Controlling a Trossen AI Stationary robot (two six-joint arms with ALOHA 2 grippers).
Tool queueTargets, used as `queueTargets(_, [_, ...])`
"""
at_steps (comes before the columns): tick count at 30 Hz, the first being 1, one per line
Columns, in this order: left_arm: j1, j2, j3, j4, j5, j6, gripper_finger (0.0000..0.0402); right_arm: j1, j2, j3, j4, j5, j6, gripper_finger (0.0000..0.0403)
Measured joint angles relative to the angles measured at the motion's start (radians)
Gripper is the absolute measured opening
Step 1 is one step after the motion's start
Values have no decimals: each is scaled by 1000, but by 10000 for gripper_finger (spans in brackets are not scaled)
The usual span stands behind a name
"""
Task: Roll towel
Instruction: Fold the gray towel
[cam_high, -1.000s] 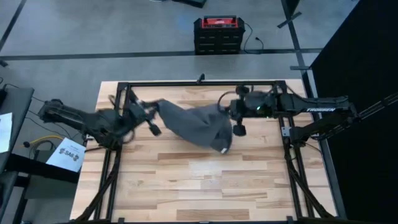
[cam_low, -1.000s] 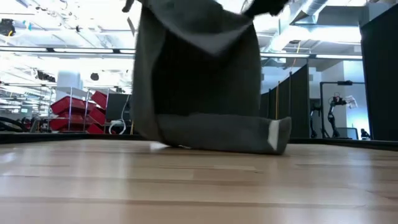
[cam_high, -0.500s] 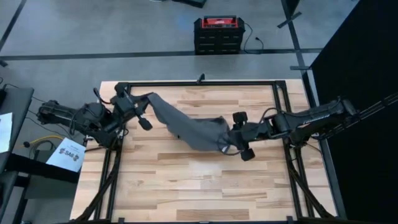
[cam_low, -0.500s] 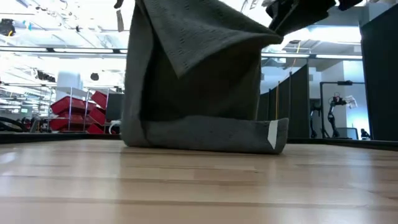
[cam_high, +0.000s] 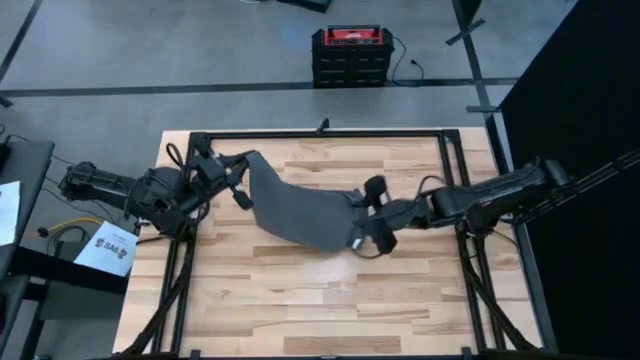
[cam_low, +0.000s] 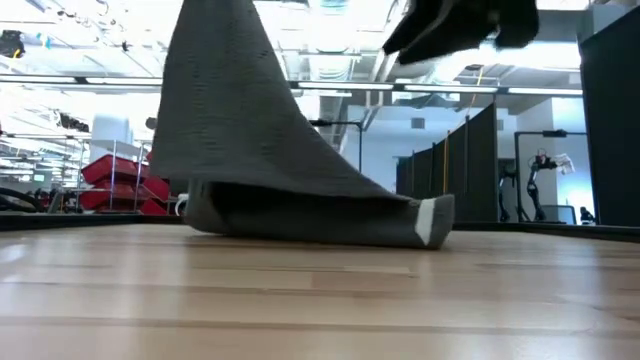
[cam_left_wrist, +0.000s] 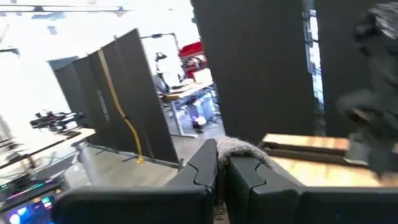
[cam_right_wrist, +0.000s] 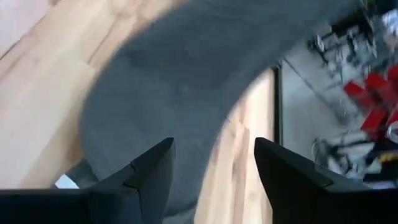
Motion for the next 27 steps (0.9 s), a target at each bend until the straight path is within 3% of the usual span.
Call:
queueTargets(3, [62,-1,0,40,-1,9,0,30,122,-11,103,-2,-76,209])
queueTargets(13, [274,31,0,14,-3,-74,0,116,462,38,709,49,-399,194])
queueTargets(16, [288,36,-2,-17,1,-94,0,103,582,81,727,66,-404,193])
queueTargets(20, [300,49,0,-30,0,-106,0,83,730,159,769,232,-456,193])
queueTargets(27, [302,64,0,-70,0,-124,0,62,918,323,778,351,-580,193])
